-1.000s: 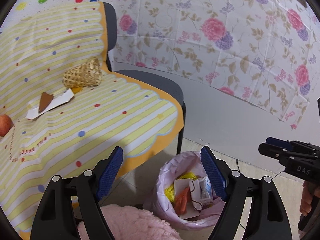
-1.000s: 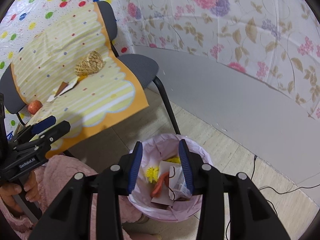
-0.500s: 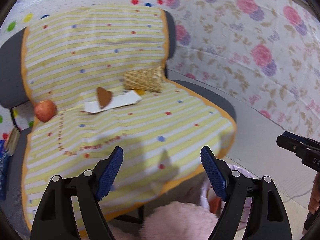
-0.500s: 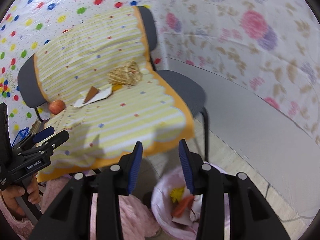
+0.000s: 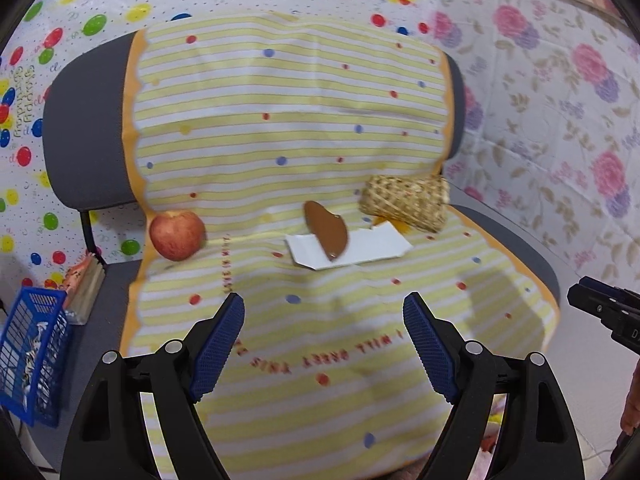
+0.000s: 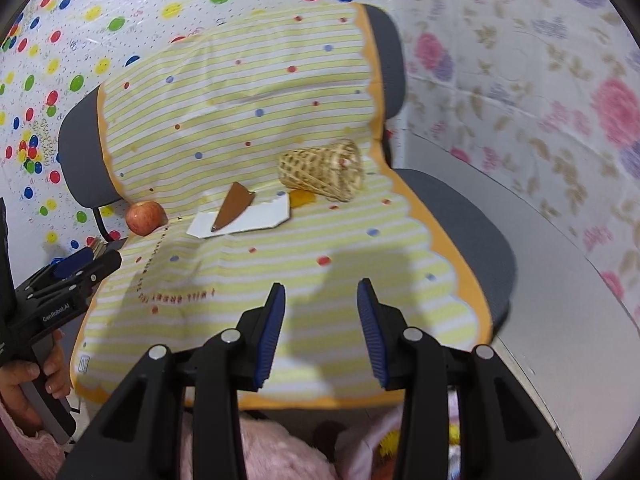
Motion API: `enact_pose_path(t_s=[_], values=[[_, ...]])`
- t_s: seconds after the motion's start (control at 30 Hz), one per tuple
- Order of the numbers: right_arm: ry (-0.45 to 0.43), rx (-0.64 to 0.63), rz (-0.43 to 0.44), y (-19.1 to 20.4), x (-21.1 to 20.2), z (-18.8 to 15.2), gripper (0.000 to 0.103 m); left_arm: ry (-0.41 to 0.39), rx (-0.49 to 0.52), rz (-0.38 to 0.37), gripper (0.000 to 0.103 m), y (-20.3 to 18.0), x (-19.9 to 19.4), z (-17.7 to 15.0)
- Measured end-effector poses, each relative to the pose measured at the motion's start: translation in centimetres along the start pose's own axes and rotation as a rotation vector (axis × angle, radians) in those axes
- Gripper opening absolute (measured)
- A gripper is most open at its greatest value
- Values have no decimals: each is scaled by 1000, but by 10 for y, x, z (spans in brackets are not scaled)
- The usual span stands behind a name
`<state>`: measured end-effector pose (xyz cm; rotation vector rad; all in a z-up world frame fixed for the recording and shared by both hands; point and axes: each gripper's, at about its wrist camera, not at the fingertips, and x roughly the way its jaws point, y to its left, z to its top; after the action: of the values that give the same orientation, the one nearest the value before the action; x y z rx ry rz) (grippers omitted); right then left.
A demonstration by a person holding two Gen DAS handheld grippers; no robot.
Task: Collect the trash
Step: 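Move both grippers back over the chair toward the white paper sheet, then grasp the white paper sheet with the right gripper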
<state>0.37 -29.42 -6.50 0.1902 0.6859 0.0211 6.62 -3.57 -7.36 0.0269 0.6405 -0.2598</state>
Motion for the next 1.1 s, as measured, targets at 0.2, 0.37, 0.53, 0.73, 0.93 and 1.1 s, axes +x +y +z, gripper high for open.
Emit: enact_pose_path(t_s=[0.2,0.37,0.53,0.73,0.93,1.1], values=[[45,-37,30,19,56,25,38,17,-11,48,88,18,36,18],[76,-47,44,29,105,44,47,41,-19,73,89,30,71,31],[123,-41,76,35,160,59,47,78,-27,87,89,40,108,41],[189,-2,93,35,216,69,47,110,-8,103,89,45,138,49],[241,23,96,39,246,76,48,126,-10,102,89,49,150,53],[249,-44,79,57,242,72,36,129,-14,101,89,46,147,51]])
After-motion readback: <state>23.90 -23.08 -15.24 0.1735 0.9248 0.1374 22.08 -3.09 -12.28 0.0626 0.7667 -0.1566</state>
